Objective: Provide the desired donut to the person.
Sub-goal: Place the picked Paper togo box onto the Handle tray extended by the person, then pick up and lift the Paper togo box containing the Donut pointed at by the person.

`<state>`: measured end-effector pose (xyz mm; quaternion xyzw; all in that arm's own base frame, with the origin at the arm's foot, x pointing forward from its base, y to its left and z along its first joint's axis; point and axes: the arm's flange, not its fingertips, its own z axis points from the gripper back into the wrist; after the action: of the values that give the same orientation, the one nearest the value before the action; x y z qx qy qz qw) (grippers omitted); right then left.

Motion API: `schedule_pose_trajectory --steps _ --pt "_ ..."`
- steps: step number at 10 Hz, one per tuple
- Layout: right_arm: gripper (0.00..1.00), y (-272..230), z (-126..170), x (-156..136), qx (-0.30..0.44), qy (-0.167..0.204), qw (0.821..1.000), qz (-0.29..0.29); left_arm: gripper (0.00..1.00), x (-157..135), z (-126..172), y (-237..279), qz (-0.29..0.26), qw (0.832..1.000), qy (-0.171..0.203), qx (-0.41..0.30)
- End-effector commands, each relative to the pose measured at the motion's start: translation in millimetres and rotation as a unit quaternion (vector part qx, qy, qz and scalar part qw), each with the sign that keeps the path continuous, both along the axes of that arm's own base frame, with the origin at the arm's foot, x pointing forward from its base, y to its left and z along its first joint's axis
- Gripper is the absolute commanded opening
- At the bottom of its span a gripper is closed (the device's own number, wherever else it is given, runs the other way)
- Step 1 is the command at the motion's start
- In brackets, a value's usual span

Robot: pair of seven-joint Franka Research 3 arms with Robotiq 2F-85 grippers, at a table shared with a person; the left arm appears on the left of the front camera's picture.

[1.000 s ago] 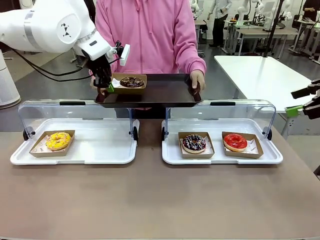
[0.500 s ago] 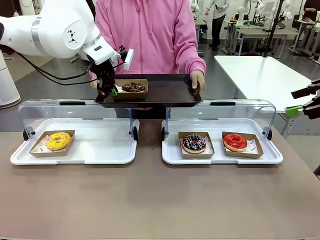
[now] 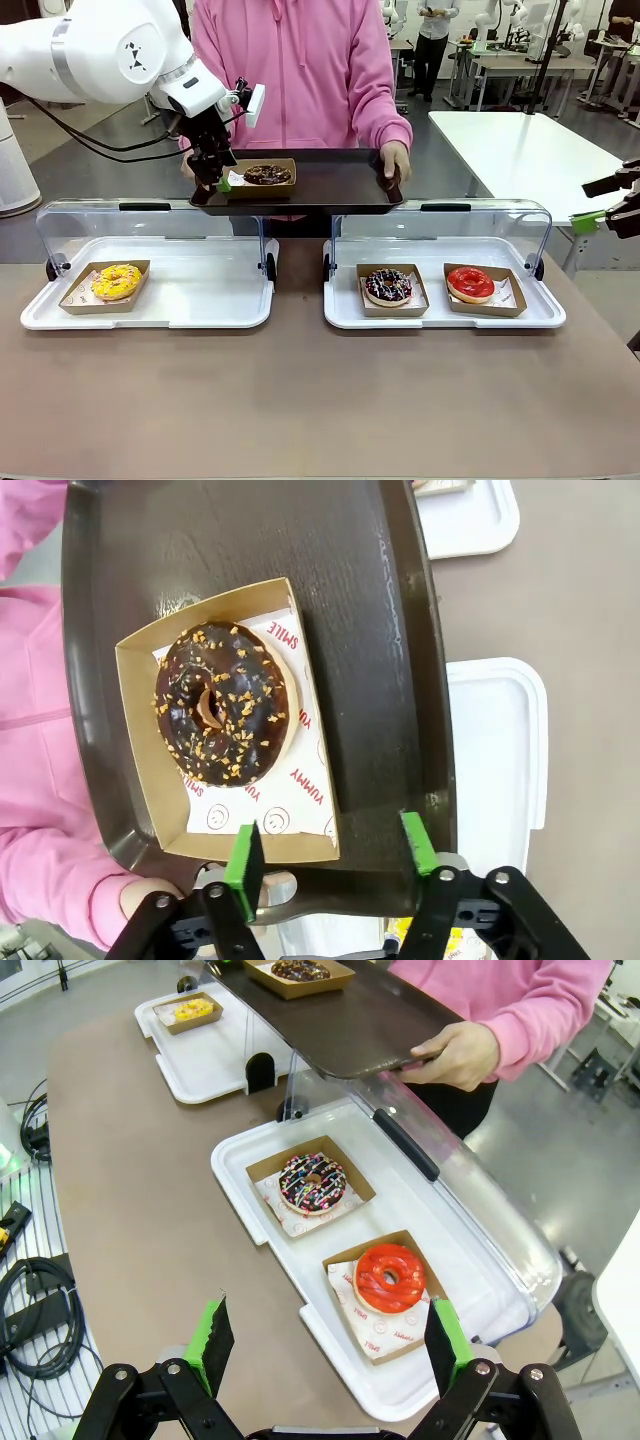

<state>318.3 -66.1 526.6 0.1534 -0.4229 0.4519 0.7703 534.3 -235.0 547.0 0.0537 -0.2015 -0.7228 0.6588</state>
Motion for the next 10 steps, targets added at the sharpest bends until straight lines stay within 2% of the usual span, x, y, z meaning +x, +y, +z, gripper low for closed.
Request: schedule_pose_trajectory --steps 1,5,6,7,10 --pt "1.00 0.3 -1.0 1.3 0.006 0.000 1.000 0.005 1.00 -13.6 7.0 1.6 0.002 1.000 0.010 -0.013" --pt "1.00 0.3 -1.0 1.3 0.006 0.000 1.000 0.005 1.00 -18.1 5.8 3.2 0.006 1.000 0.029 -0.010" --pt "1.00 0.3 -1.0 1.3 0.006 0.000 1.000 0.005 1.00 -20.4 4.6 -0.3 -0.013 0.999 0.049 -0.012" --pt "1.00 0.3 -1.0 1.3 0.006 0.000 1.000 0.005 1.00 -11.7 7.2 -1.7 -0.002 1.000 0.019 -0.003" --pt "1.00 0.3 -1.0 1.3 0.006 0.000 1.000 0.005 1.00 -11.7 7.2 -1.7 -0.002 1.000 0.019 -0.003"
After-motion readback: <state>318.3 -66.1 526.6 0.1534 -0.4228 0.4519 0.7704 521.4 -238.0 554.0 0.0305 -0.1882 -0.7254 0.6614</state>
